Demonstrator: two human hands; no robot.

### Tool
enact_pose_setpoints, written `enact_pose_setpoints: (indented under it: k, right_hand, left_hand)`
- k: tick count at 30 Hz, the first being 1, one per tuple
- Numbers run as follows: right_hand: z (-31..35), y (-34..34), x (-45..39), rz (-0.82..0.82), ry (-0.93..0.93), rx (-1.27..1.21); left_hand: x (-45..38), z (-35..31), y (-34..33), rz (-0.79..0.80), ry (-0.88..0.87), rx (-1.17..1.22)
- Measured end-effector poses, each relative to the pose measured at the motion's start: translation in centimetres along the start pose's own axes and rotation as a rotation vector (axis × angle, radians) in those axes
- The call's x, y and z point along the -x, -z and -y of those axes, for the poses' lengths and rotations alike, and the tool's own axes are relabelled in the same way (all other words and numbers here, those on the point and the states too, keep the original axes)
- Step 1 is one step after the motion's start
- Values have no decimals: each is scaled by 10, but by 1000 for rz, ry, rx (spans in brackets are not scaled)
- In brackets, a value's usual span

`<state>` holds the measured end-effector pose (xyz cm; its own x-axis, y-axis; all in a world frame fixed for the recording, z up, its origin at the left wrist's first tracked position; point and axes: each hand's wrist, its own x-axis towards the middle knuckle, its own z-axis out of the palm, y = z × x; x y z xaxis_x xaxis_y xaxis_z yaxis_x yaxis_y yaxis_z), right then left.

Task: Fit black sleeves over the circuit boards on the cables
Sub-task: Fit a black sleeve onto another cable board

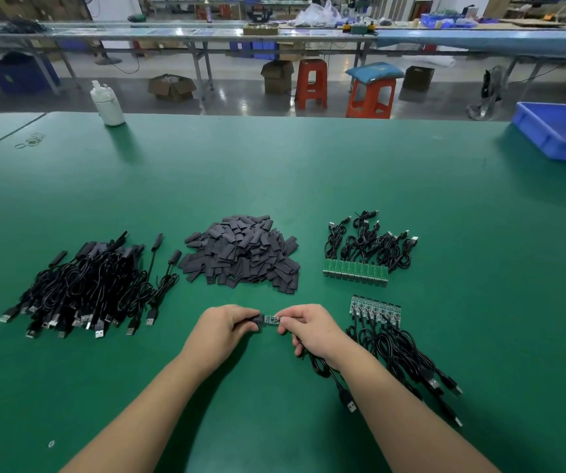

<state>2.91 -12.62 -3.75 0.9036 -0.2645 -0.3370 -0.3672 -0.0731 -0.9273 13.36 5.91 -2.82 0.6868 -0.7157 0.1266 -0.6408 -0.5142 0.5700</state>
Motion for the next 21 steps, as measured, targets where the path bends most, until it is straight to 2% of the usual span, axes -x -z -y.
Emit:
enact_pose_setpoints:
  k: [5,13,21]
  right_hand:
    - [-1,1,-1,-5,-6,6]
    - [-1,-1,-1,1,-13,14]
    - [0,-1,0,-5,-19,27]
  left_hand:
    - [0,-3,0,13,-42,-42]
    - [2,-6,-1,-20,17,20]
    - [-1,-6,3,70,-154,-62]
